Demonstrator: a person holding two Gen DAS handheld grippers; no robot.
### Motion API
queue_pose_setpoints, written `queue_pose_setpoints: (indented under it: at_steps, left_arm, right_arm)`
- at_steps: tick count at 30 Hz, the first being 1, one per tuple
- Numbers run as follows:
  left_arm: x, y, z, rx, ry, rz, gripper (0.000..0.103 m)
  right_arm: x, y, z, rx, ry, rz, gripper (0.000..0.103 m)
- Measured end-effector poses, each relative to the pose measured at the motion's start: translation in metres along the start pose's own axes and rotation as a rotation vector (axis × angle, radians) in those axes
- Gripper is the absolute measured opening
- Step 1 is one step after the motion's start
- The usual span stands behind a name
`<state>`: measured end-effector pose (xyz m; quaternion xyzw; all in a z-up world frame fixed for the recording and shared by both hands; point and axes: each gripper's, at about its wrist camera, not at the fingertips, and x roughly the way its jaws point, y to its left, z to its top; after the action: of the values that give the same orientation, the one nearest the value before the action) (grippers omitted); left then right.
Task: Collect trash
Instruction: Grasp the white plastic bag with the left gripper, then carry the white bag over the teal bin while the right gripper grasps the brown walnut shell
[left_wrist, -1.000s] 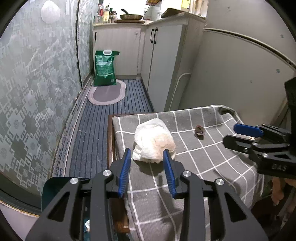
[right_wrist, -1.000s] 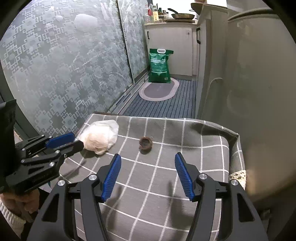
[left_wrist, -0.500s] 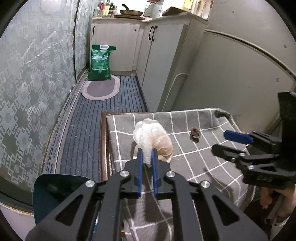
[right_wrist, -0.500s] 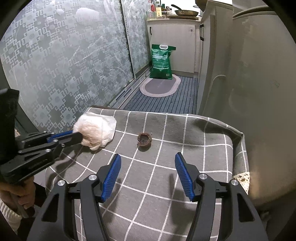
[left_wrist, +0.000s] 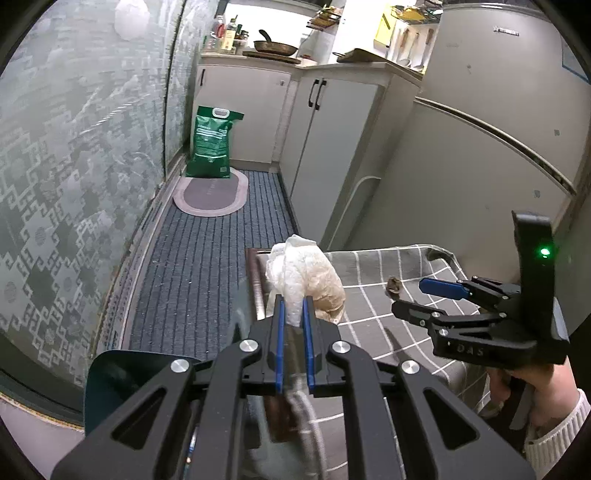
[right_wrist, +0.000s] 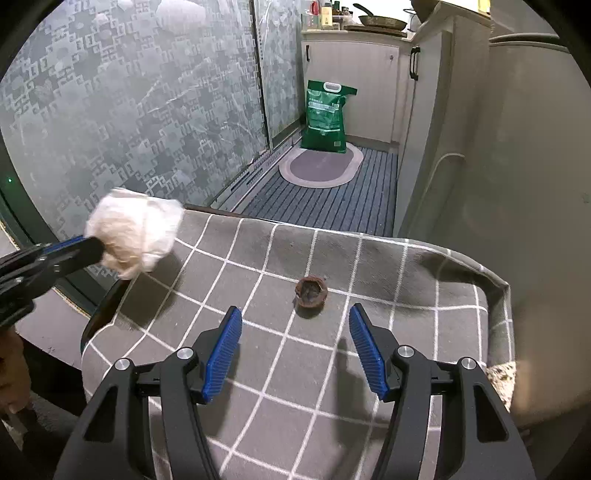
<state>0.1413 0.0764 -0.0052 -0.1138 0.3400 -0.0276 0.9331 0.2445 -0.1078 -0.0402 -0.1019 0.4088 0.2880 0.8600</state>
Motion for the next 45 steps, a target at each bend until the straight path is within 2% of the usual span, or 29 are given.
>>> queue_pose_setpoints:
  at_steps: [7, 9, 14, 19, 21, 22, 30, 45]
  left_arm:
    - [-0.016, 0.022, -0.004, -0.011, -0.016, 0.011, 0.01]
    - [-0.019, 0.03, -0.006, -0.015, -0.013, 0.019, 0.01]
    - [-0.025, 0.047, -0.013, -0.024, -0.006, 0.039, 0.01]
    - [-0.031, 0.064, -0.018, -0.032, 0.001, 0.051, 0.01]
    - [-0.031, 0.07, -0.021, -0.034, 0.007, 0.059, 0.01]
    - [-0.032, 0.074, -0.023, -0.034, 0.011, 0.065, 0.01]
    - [-0.037, 0.099, -0.041, -0.039, 0.041, 0.102, 0.01]
    - [-0.017, 0.158, -0.084, -0.091, 0.169, 0.184, 0.01]
  right_arm:
    - [0.017, 0.002, 0.01, 0.024, 0.036, -0.021, 0.059]
    - [0.023, 0.003, 0.011, 0.031, 0.047, -0.036, 0.049]
    - [0.03, 0.005, 0.017, 0.05, 0.054, -0.076, 0.046]
    - [0.034, 0.008, 0.02, 0.056, 0.06, -0.105, 0.036]
    - [0.034, 0.011, 0.021, 0.051, 0.064, -0.108, 0.022]
    - [0.034, 0.013, 0.022, 0.045, 0.066, -0.115, 0.02]
    - [0.031, 0.029, 0.02, 0.042, 0.061, -0.091, 0.02]
    - [0.006, 0.109, 0.046, -0.057, -0.007, 0.03, 0.02]
